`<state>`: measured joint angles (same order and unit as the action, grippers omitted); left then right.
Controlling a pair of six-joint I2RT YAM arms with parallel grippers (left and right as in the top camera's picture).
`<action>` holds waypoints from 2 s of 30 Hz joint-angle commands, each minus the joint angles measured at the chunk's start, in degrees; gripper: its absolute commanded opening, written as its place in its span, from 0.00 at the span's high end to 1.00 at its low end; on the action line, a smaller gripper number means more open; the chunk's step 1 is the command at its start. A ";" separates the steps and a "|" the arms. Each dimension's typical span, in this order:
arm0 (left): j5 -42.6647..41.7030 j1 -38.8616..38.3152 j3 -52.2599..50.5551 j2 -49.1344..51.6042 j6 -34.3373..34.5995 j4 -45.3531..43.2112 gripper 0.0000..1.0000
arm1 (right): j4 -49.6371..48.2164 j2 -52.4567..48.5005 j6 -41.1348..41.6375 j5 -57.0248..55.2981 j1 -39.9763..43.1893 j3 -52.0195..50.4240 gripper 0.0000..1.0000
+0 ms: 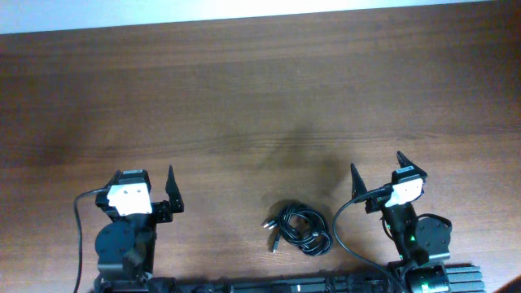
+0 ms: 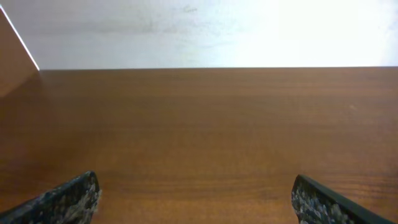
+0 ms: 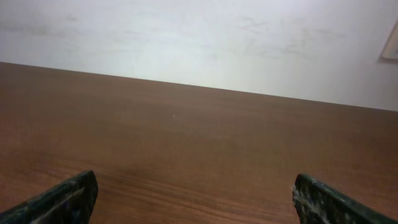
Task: Untangle cables
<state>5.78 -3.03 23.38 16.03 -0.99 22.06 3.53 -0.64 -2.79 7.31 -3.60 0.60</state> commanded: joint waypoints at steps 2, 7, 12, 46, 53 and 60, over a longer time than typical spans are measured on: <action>-1.01 0.31 2.82 0.15 -2.60 -0.09 0.01 | 0.37 0.11 0.11 -0.31 -0.17 -0.28 0.01; -1.60 0.31 3.17 0.15 -2.58 -0.07 0.01 | 0.37 0.11 0.11 -0.31 -0.17 -0.28 0.01; -2.58 0.31 3.61 0.15 -2.58 -0.04 0.01 | 0.37 0.11 0.11 -0.31 -0.17 -0.28 0.01; -6.05 0.31 13.94 10.16 -3.04 6.80 0.01 | 0.37 0.13 0.11 -0.31 -0.17 -0.28 0.01; -6.08 0.31 20.59 18.86 -3.04 10.93 0.01 | 0.37 0.13 0.11 -0.31 -0.17 -0.28 0.01; -9.27 -0.35 21.75 23.78 -3.02 11.50 0.01 | 0.37 0.13 0.11 -0.31 -0.17 -0.28 0.01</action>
<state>-2.22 -3.09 43.81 39.90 -3.49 33.47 3.53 -0.69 -2.81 7.31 -3.60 0.60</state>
